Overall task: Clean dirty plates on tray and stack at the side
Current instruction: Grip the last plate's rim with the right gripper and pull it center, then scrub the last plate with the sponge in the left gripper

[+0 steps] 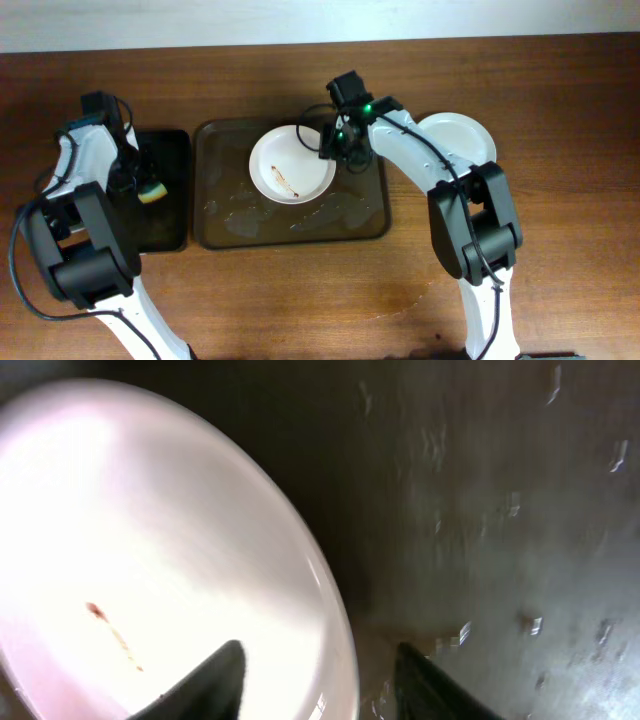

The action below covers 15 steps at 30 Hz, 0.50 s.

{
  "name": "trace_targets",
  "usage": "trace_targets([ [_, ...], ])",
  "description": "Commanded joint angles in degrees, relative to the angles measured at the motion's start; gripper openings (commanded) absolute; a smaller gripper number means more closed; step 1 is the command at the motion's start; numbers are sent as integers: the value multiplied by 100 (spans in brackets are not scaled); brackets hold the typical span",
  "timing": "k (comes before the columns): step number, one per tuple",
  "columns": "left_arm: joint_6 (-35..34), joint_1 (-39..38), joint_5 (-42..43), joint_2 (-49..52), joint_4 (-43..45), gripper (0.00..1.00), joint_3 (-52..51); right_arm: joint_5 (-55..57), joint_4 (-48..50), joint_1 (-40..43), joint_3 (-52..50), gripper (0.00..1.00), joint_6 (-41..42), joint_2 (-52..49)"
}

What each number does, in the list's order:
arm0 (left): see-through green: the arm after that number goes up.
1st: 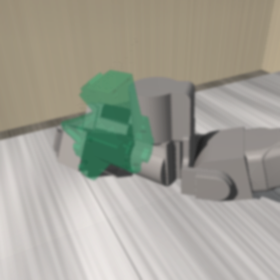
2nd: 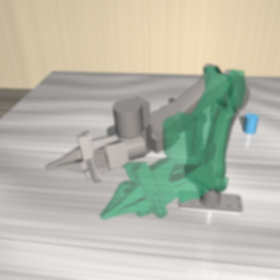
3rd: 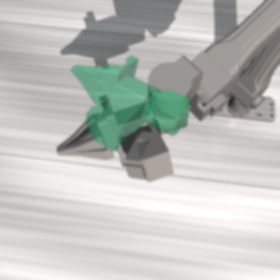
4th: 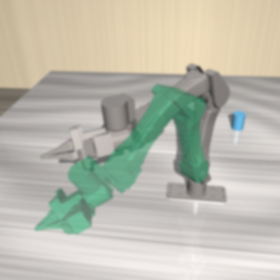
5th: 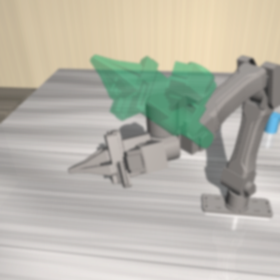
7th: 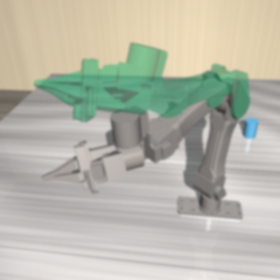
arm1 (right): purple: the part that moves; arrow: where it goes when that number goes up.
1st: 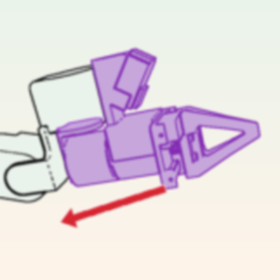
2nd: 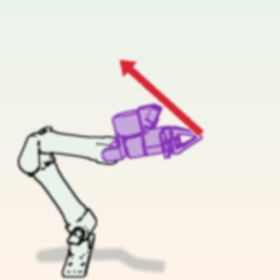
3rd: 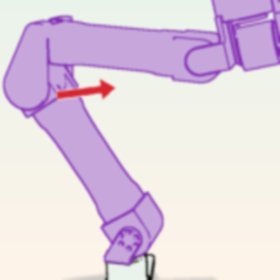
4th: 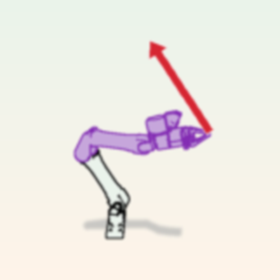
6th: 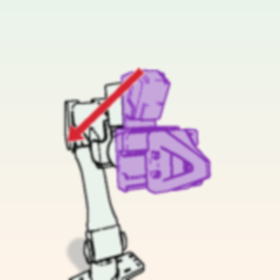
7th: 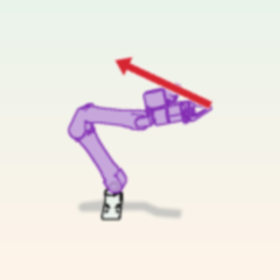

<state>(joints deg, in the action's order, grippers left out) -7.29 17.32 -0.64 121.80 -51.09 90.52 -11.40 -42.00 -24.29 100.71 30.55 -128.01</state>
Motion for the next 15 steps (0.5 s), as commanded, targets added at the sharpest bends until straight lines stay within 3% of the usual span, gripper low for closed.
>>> trace_targets([
  [1,92,-2,-85,24,706,1,-645,153,267,284,168,52,-636,-35],
  [7,109,-101,-61,-229,1270,1,-654,-9,345,170,151,38,-715,-262],
  [10,308,-321,-61,-894,1268,1,-341,-20,343,0,149,36,-603,-450],
  [15,459,-999,634,-1307,920,1,-345,-105,435,9,149,4,-107,-743],
])
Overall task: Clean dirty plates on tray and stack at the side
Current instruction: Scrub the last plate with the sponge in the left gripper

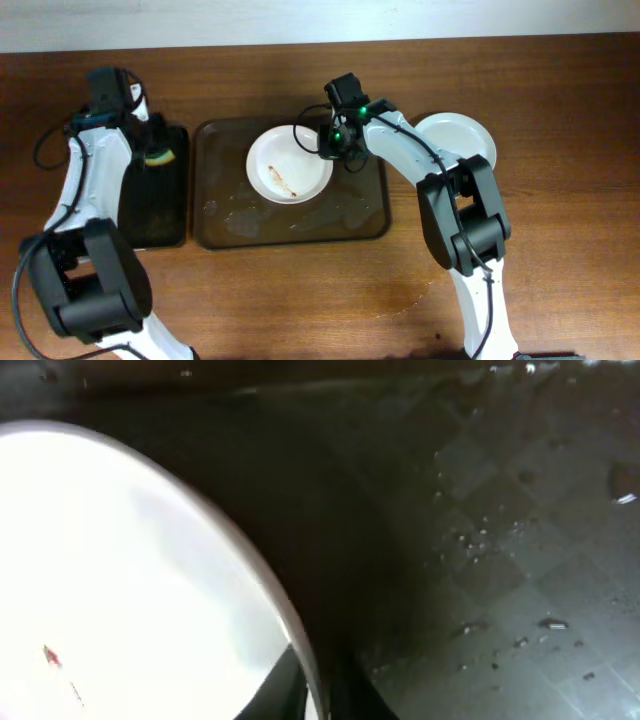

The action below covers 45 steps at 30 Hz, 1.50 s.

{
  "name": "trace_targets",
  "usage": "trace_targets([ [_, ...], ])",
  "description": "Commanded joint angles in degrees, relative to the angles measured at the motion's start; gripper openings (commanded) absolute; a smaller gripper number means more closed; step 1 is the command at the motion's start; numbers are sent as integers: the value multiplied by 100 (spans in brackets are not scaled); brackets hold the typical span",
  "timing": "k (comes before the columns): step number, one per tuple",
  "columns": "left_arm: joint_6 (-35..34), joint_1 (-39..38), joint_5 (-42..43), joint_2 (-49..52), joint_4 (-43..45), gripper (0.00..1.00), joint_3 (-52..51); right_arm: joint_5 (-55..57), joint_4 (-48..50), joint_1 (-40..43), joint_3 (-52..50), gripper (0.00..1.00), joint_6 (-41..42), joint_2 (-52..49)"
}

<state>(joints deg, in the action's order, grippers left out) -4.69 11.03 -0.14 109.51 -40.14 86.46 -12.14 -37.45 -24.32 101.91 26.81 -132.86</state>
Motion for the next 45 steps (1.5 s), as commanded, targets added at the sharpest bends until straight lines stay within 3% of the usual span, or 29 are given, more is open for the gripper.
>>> trace_targets([
  [1,197,-551,699,-72,-212,0,57,-98,-50,11,33,4,452,-256],
  [3,190,-986,726,-61,-160,1,-4,-98,-282,0,33,4,1460,-258],
  [4,146,-1121,726,-52,-81,0,-76,-103,-271,-4,33,4,1576,-256],
  [8,-221,-1569,723,203,828,0,-627,-146,-396,-4,33,4,1572,-256],
  [14,-212,-2247,702,1226,1950,1,-710,-181,-334,-4,33,4,1434,-258],
  [19,-212,-2271,765,1279,1462,1,-769,-184,-216,-4,33,4,1394,-258],
  [22,-68,-2269,1974,1274,750,1,-767,-181,-214,-2,33,4,1392,-258],
  [25,-35,-2221,2050,1274,815,1,-767,-186,-214,-4,33,4,1394,-258],
  [31,-42,-2205,-442,1508,2507,1,-767,-225,-212,2,33,4,1368,-258],
  [34,-42,-2212,-498,1530,1733,0,-767,-225,-162,2,33,4,1276,-258],
  [36,232,-2210,304,1530,920,1,-767,-227,-131,2,33,4,1263,-258],
  [39,2098,-2212,3364,1530,199,1,-767,-227,-107,2,33,4,1266,-258],
  [40,2299,-2212,3692,1530,247,1,-767,-229,-111,2,33,4,1263,-258],
  [41,2275,-2210,3580,1530,442,1,-767,-229,-127,2,33,4,1263,-258],
  [43,1587,-2210,2706,1530,1014,1,-767,-229,-153,2,33,4,1263,-258],
  [45,258,-2210,863,1593,1919,0,-767,-229,-151,2,33,4,1263,-258],
])
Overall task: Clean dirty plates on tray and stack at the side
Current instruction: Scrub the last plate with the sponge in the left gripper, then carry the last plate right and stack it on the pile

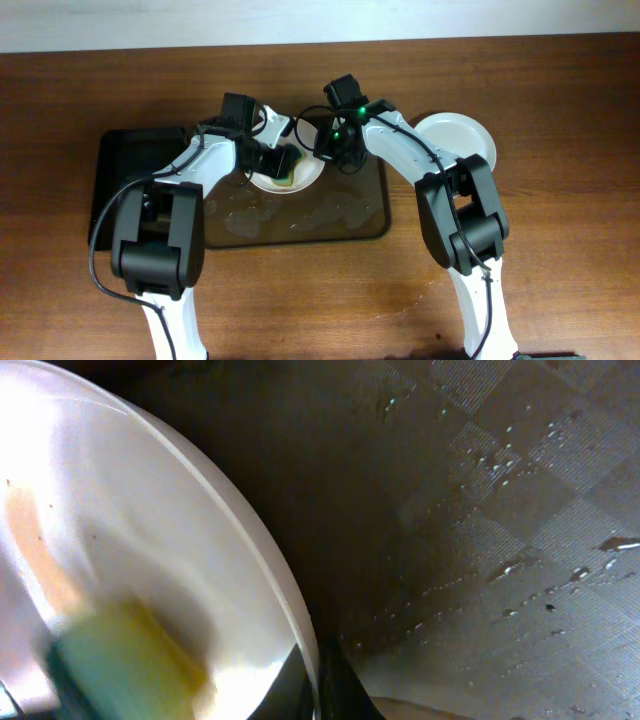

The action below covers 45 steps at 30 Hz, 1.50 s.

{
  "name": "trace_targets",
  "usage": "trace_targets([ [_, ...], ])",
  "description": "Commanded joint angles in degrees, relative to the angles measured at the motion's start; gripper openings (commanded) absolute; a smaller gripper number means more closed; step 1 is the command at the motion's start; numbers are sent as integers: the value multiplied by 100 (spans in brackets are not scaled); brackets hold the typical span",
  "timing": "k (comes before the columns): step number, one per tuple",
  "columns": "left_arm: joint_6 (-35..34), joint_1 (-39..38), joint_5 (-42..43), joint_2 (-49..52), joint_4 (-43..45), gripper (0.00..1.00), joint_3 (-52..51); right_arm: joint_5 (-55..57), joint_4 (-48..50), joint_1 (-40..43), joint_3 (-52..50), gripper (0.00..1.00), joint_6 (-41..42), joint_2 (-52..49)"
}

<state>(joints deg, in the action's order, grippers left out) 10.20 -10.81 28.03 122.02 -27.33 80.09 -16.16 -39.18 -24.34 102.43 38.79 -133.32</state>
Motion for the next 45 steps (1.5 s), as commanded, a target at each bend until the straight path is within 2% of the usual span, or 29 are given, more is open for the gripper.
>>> trace_targets([
  [1,-1707,-9,-2767,367,925,1,-131,173,22,4,-20,4,66,-212],
  [3,-2264,15,-3915,367,931,1,-131,175,24,4,-20,4,66,-212],
  [4,-2280,15,-4159,367,776,0,-131,175,24,4,-20,4,66,-212],
  [6,-2264,13,-3954,367,232,1,-131,175,26,4,-20,4,63,-212],
  [7,-2024,11,-3348,367,-223,0,-131,175,26,4,-20,4,63,-212],
  [8,-1440,11,-2164,367,-673,1,-131,173,26,4,-20,4,61,-212],
  [10,-9,11,249,367,-1010,1,-131,173,24,4,-20,4,59,-212],
  [11,155,11,551,367,-940,0,-131,155,24,4,-20,4,46,-212],
  [13,116,74,505,367,-505,1,-131,153,22,2,-20,4,46,-212],
  [17,-1993,476,-1884,367,905,1,-131,153,24,4,-20,4,46,-212],
  [19,-2776,629,-2605,367,841,0,-131,153,24,4,-20,4,46,-212],
  [20,-2776,667,-2588,367,479,1,-131,153,24,4,-20,4,46,-212],
  [21,-2647,651,-2402,367,-164,1,-131,153,24,4,-20,4,46,-212],
  [23,-1766,614,-1266,367,-990,0,-131,153,26,4,-20,4,46,-212],
  [24,-1193,595,-463,367,-1207,0,-131,149,33,2,-20,4,46,-212],
  [26,-741,595,560,367,-962,1,-131,129,44,2,-20,4,42,-212],
  [28,-789,612,1333,365,136,1,-129,46,48,2,-20,4,-17,-212],
  [29,-1091,640,1325,365,568,1,-83,4,46,2,-20,4,-68,-212],
  [31,-1578,861,1322,363,704,0,319,4,42,4,-20,4,-92,-212],
  [34,-1663,1447,1344,160,-605,1,1335,-17,39,4,-20,4,-203,-212],
  [37,-1628,2146,2002,-59,-2153,1,2361,-24,33,9,7,4,-439,-195],
  [38,-1298,2417,1998,-127,-2680,0,2664,-37,-96,37,142,4,-728,-76],
  [40,-992,2905,1563,-247,-3458,1,2876,127,-282,63,330,4,-1255,238],
  [42,-789,3215,656,-245,-4052,0,2870,881,-625,33,472,4,-1589,708],
  [44,-796,3289,-437,-245,-4325,1,2870,2146,-960,-157,505,4,-1987,1224],
  [45,-796,3274,-623,-245,-4306,1,2870,2780,-1054,-293,505,4,-2135,1366],
])
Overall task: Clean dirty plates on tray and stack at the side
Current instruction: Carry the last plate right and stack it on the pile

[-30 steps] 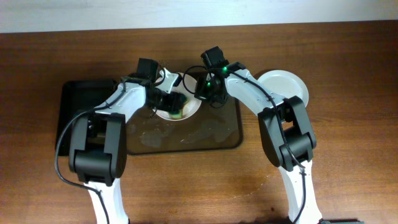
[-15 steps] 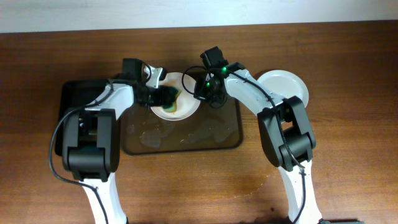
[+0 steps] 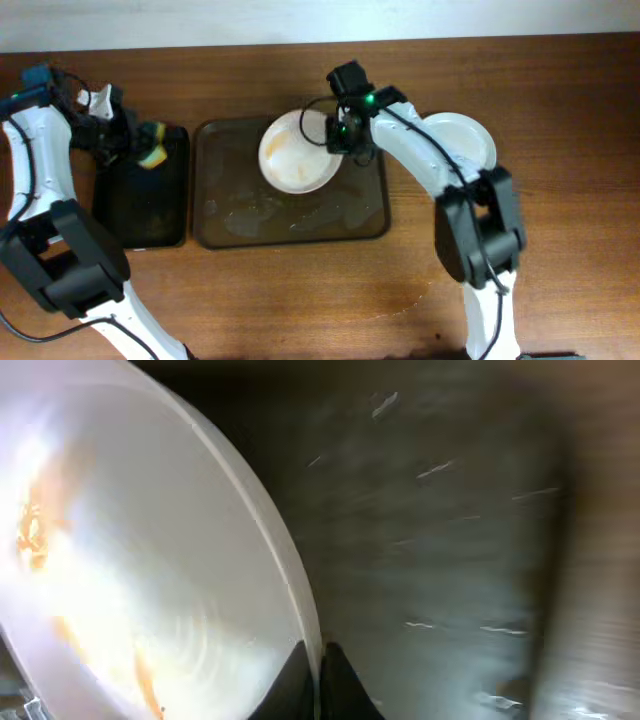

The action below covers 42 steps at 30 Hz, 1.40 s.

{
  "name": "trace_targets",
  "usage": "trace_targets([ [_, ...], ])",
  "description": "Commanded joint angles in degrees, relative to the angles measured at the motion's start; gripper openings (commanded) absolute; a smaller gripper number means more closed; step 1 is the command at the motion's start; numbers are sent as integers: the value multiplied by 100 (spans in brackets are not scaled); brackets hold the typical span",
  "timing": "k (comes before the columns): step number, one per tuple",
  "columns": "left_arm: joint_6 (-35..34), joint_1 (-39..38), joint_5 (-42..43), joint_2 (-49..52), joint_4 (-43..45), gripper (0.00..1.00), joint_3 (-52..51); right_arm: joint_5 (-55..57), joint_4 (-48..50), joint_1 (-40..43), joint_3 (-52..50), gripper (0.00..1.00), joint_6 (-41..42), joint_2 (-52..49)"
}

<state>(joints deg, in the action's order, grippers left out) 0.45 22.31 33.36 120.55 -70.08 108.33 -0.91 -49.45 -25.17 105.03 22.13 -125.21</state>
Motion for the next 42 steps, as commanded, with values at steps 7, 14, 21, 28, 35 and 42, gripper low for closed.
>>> trace_targets([
  [7,175,-55,-1499,-76,258,1,46,7665,-219,-2275,87,4,-339,678],
  [14,175,-55,-1497,-35,304,0,46,8994,-225,-2955,87,4,-319,678],
  [21,76,-426,-2308,-35,-37,1,46,4419,-774,-1478,90,4,87,1639],
  [28,-774,-697,-4245,-33,623,0,-1141,1589,-1237,1912,87,4,-321,2194],
  [35,-774,-699,-4476,-33,1840,57,-2120,262,-1250,3506,87,4,-542,1246],
  [42,-772,-787,-4365,-367,1541,99,-1744,372,-1519,3650,87,4,-407,319],
])
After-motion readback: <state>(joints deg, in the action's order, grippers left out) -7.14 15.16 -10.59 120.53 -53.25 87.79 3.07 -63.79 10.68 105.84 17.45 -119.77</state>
